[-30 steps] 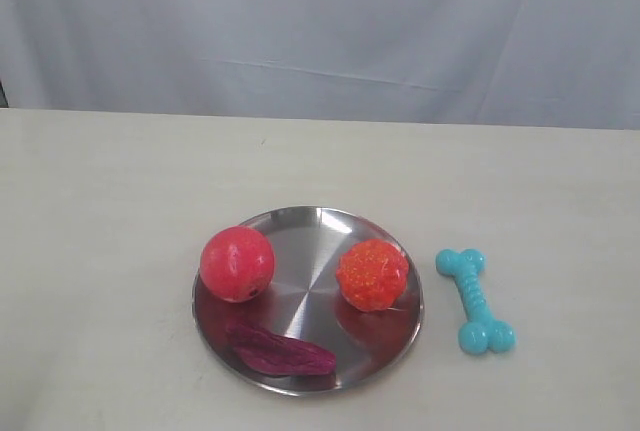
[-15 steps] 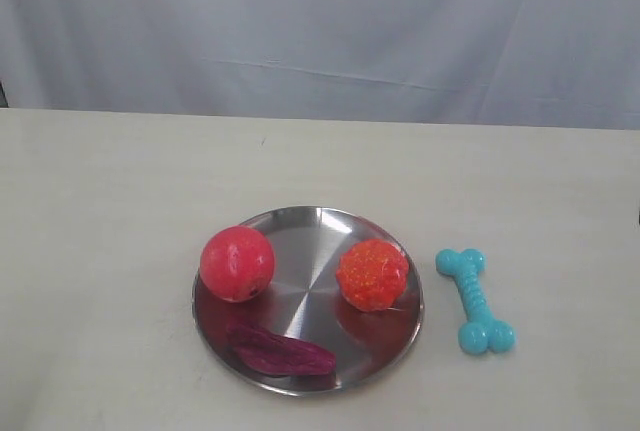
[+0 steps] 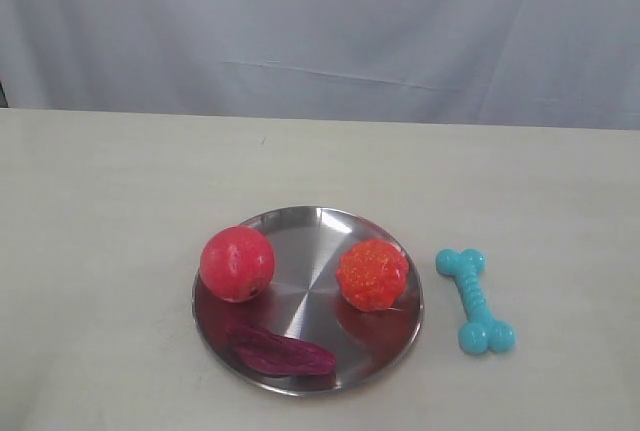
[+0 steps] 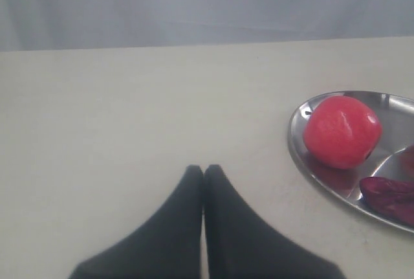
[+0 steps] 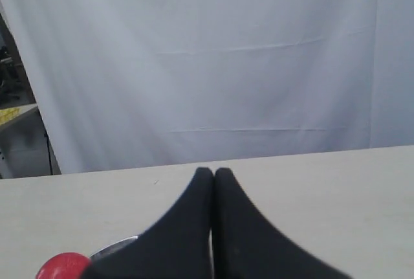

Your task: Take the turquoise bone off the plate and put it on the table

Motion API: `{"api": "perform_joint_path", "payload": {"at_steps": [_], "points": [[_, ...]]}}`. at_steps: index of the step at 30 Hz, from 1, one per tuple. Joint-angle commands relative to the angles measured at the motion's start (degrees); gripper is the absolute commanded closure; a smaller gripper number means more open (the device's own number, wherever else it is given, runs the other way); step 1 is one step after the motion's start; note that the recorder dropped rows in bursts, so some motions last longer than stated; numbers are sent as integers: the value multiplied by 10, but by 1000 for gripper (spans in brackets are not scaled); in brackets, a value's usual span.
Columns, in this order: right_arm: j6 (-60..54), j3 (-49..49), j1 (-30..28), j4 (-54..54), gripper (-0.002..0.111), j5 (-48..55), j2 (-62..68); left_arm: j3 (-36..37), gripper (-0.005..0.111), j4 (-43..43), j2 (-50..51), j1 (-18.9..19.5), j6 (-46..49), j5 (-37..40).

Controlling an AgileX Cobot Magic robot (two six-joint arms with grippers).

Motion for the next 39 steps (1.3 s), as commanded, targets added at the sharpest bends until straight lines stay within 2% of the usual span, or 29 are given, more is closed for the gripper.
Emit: {"api": "perform_joint_path", "payload": {"at_steps": [1,7,10,12,13,15,20,29,39], "points": [[-4,6,-8,2,109,-16,-16,2,107,0,-1,-2,-1,0],[-7,12,-8,3,109,-12,-22,2,107,0,-1,-2,-1,0],[-58,23,-8,13,109,-11,-28,2,107,0,-1,-2,-1,0],[-187,42,-8,91,109,6,-44,2,107,0,-1,-2,-1,0],[-288,57,-8,149,109,12,-59,2,107,0,-1,-2,-1,0],[-361,86,-8,187,109,16,-83,2,107,0,-1,-2,-1,0],[-374,139,-8,187,109,24,-143,2,107,0,-1,-2,-1,0],[-390,139,-8,182,109,109,-156,2,107,0,-1,-2,-1,0],[-383,139,-8,187,109,155,-156,2,107,0,-1,-2,-1,0]]}}
